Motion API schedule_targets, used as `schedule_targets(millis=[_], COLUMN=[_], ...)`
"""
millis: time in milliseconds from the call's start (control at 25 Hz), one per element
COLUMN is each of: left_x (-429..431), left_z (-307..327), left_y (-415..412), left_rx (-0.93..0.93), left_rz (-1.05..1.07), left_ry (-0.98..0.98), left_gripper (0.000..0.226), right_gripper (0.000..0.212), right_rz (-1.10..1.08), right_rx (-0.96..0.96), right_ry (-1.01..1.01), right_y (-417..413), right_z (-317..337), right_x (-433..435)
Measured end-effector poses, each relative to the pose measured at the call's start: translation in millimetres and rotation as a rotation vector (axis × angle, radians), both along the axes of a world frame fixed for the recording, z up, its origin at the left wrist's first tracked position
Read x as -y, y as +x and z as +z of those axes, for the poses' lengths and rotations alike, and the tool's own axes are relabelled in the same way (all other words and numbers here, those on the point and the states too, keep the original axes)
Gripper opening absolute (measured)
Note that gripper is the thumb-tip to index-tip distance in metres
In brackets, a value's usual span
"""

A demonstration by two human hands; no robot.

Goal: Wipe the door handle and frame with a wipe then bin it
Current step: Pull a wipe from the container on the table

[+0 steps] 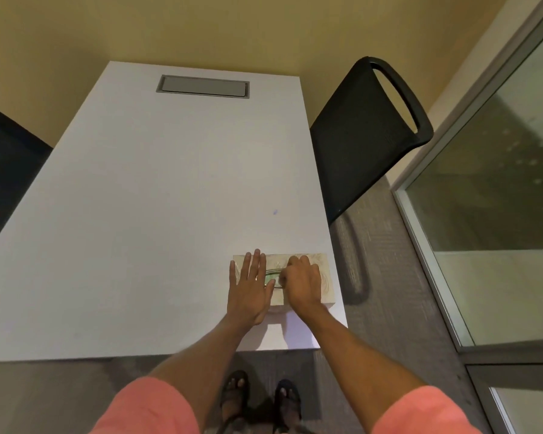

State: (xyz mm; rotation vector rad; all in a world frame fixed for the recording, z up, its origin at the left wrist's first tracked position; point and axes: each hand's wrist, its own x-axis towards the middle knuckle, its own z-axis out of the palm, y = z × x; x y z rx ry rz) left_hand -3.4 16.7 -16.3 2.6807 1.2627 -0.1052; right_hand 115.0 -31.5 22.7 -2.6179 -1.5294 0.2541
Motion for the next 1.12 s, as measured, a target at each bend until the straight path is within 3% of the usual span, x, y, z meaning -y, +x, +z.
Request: schedule_targets(millis=[360,600,760,1120], left_x=[-3.4,-2.7,-2.5,-4.0], left_z=[1.7,1.6,1.0,-0.3], left_y=[-4.2,-4.9,-4.9,-4.9], left_rx=[0.028,0.029,0.019,0.015], left_rz=[-0.036,-0.037,-0.046,-0.055], left_ry=[-0.037,-0.031,-0.018,-0.036], left_gripper=[0.067,0.067,0.068,0.069], right_gripper=[0.016,0.018,0.027,0.014], right_rz=[0.103,-0.013,0.014,-0.14], right_rx=[0.013,-0.144,-0.186,-0.315], right_ry=[-0.024,0.117,0.073,0.472], right_y=[-0.4,1.7,5.5,7.1], right_z=[0.3,6.5,10.6,24.3], right_x=[3.5,12.3,16.7,19.2])
